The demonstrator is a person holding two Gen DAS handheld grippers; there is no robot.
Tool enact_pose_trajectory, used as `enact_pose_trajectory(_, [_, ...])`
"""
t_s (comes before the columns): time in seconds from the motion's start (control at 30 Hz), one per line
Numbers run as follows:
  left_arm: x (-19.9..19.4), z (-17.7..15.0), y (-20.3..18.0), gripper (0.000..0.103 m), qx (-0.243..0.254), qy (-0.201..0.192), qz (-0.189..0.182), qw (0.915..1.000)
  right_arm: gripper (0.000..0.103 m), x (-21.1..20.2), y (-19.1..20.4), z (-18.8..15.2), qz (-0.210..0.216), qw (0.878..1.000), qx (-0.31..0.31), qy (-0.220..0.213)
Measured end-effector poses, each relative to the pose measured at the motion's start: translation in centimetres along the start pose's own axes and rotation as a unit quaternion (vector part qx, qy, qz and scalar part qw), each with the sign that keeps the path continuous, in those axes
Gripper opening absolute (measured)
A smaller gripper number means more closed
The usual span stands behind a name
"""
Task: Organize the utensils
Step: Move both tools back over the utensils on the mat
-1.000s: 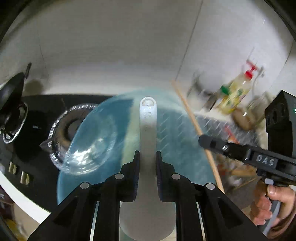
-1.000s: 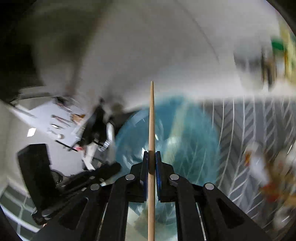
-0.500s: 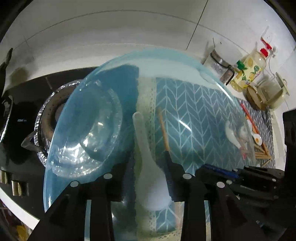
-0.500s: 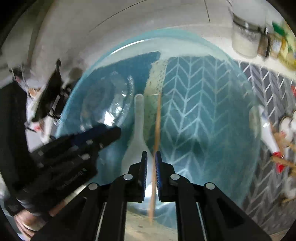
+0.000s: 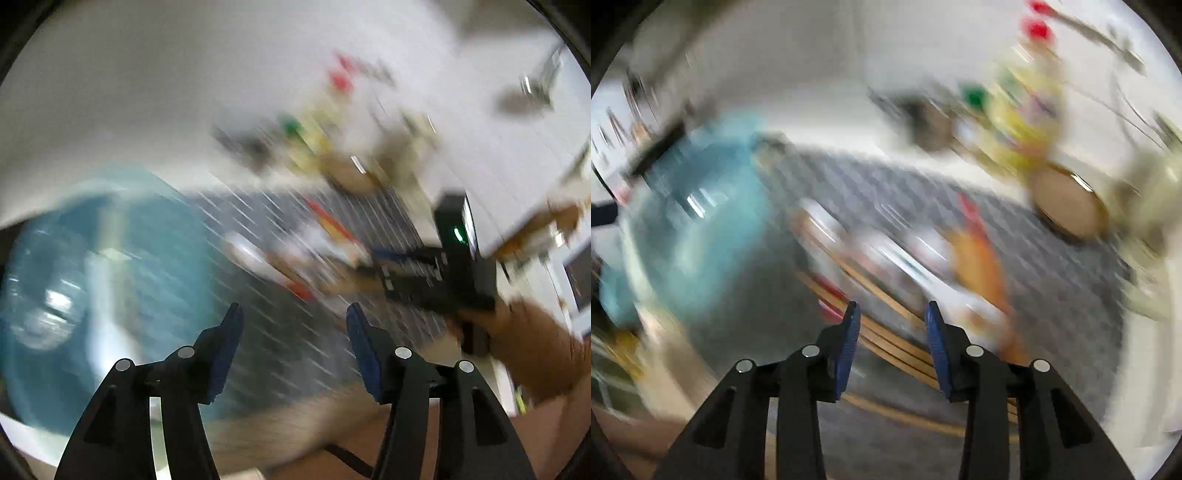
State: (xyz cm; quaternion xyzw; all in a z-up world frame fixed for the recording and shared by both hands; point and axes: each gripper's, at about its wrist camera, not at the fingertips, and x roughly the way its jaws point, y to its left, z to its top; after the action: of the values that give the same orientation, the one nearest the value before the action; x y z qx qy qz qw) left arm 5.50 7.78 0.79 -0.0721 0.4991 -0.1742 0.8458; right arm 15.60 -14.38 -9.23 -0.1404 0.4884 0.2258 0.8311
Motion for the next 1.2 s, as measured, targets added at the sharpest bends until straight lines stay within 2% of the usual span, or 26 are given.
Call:
enact_pose_trajectory(0.1, [7.5, -1.4, -3.2, 0.058, -0.011, 0.074, -0.025, 0.9969, 0.036, 1.0, -4.5, -2.4, -0.036, 0.999, 0.013, 0.009])
enact_pose_trajectory(0.17, [10.9, -2.0, -4.0, 0.056, -0.037, 0.105, -0.038, 0.9931, 0.036, 1.6, -7.0, -3.1, -0.044, 0.998, 0.035, 0.003])
enact_pose_trajectory(0.23, [13.5, -2.5, -4.9, 0.056, -0.057, 0.115, -0.054, 0.9902, 0.036, 2.5, -8.9, -3.5, -0.054, 0.998, 0.036, -0.002])
enact_pose_trajectory(0.33, [16.3, -2.4, -5.7, 0.056, -0.084, 0.124, -0.035, 0.9881, 0.038, 3.4, -10.2, -4.1, -0.057, 0.998, 0.012, -0.007])
enact_pose_trajectory(0.53, [19.1, -0.5, -5.1, 0.056, -0.14, 0.104, -0.015, 0.9846, 0.039, 2.8, -8.5, -6.1, -0.001, 1.0, -0.024, -0.003])
enact_pose_trajectory(0.6, [19.3, 0.3, -4.5, 0.056, -0.158, 0.083, -0.002, 0.984, 0.039, 2.1, -8.1, -6.7, 0.023, 0.999, -0.026, -0.001])
enact_pose_trajectory(0.7, [20.0, 2.0, -3.4, 0.056, -0.178, 0.075, 0.006, 0.9812, 0.039, 1.7, -7.0, -7.3, 0.042, 0.999, -0.031, -0.003])
enact_pose_trajectory(0.83, [20.6, 3.7, -2.6, 0.053, -0.184, 0.052, 0.017, 0.9814, 0.042, 1.4, -6.9, -7.6, 0.045, 0.999, -0.02, -0.012])
enact_pose_trajectory(1.1, [22.0, 7.2, -1.8, 0.035, -0.173, 0.03, 0.032, 0.984, 0.043, 1.6, -6.8, -7.3, 0.066, 0.998, 0.002, -0.019])
enact_pose_trajectory(1.17, [21.5, 7.8, -2.2, 0.013, -0.159, 0.021, 0.018, 0.9869, 0.043, 1.7, -6.9, -7.1, 0.07, 0.997, 0.009, -0.017])
enact_pose_trajectory(1.2, [21.1, 8.2, -2.7, 0.013, -0.15, 0.022, 0.02, 0.9882, 0.043, 1.6, -7.0, -7.1, 0.071, 0.997, 0.011, -0.018])
